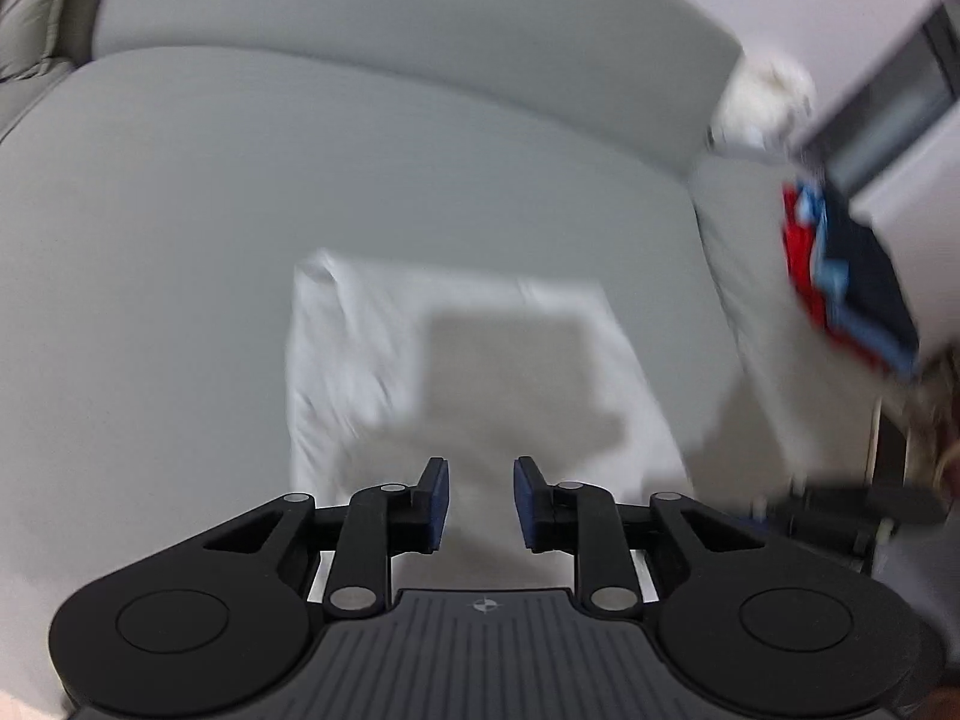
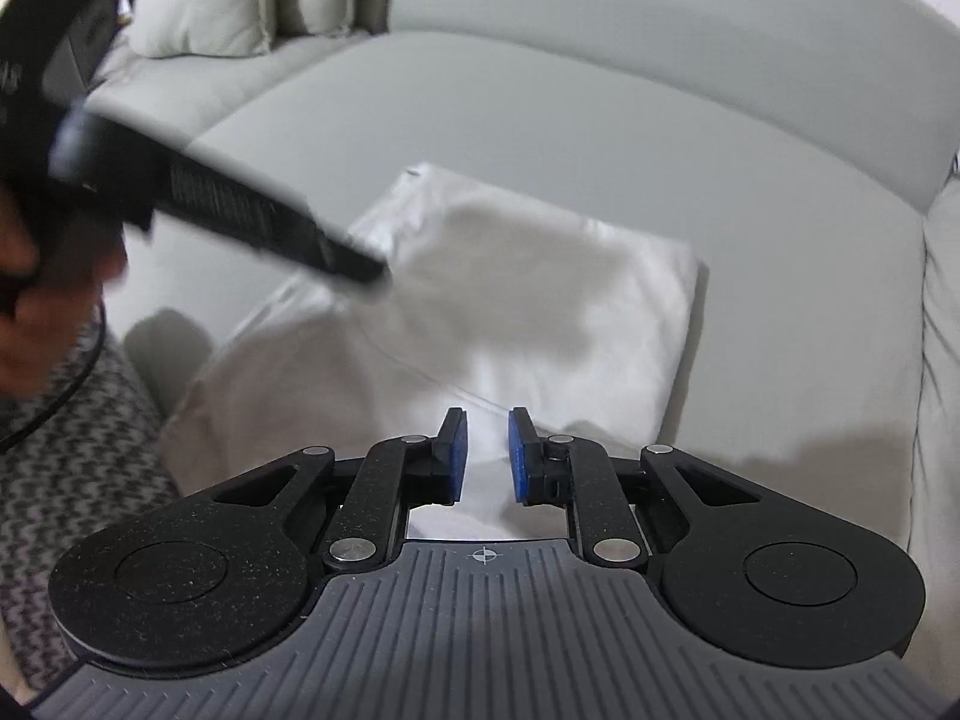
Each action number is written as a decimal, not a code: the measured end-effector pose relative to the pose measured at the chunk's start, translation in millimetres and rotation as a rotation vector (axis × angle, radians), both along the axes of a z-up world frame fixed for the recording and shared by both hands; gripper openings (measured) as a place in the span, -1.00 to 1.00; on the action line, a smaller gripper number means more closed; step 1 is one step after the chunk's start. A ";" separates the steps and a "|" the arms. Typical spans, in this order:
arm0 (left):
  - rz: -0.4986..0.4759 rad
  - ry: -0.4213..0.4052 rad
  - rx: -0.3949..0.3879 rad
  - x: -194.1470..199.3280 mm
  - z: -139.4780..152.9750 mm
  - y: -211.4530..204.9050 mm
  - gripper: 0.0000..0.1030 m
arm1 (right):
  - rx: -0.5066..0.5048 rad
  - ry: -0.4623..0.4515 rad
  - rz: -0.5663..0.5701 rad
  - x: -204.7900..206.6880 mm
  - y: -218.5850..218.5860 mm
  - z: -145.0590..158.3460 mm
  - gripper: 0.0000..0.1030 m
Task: Fold clothes
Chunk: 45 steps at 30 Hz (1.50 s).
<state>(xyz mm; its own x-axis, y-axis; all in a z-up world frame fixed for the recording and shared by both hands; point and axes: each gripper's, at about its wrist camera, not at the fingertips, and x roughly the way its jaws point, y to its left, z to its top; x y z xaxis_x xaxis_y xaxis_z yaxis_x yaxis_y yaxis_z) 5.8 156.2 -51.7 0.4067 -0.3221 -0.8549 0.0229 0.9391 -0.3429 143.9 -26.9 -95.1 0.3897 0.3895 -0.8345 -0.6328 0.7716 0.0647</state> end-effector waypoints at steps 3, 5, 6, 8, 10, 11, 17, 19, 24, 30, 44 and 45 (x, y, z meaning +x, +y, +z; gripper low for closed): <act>0.024 0.101 0.061 -3.9 -16.5 2.5 -0.56 | -0.032 0.040 -0.023 -2.1 -3.7 -4.4 -0.62; 0.052 0.136 0.076 -4.1 -10.2 4.1 -0.57 | -0.108 0.109 -0.066 1.2 -7.3 -16.7 -0.62; 0.059 0.148 0.100 -6.5 -3.4 4.9 -0.56 | -0.109 0.105 -0.073 -0.4 -11.7 -9.9 -0.62; 0.041 0.115 0.157 -15.6 11.1 3.7 -0.39 | -0.123 0.093 -0.079 -4.5 -17.3 4.4 -0.62; -0.016 0.050 0.147 -31.0 24.1 0.8 -0.32 | -0.114 0.065 -0.066 -12.6 -22.4 18.6 -0.59; -0.039 0.040 0.120 -36.0 26.5 -1.3 -0.31 | -0.105 0.054 -0.058 -16.6 -24.6 24.1 -0.56; -0.140 0.164 0.065 -57.4 -12.9 -38.7 -0.30 | -0.037 0.076 -0.029 -43.1 -25.8 22.7 -0.55; -0.150 0.279 0.126 -60.4 -35.2 -48.2 -0.32 | -0.097 0.132 -0.034 -47.5 -25.1 10.4 -0.55; -0.126 0.233 0.185 -72.9 -17.6 -52.0 -0.16 | -0.149 0.096 -0.037 -57.2 -22.6 20.3 -0.55; -0.124 -0.072 0.282 -102.4 21.8 -50.3 0.44 | -0.098 0.068 -0.033 -66.4 -29.9 42.8 -0.39; -0.033 -0.114 0.242 -95.9 41.8 -9.9 0.43 | -0.049 0.090 -0.112 -71.8 -37.3 52.3 -0.11; -0.036 -0.112 0.244 -95.0 40.6 -11.3 0.44 | -0.051 0.091 -0.111 -72.8 -39.0 52.8 -0.11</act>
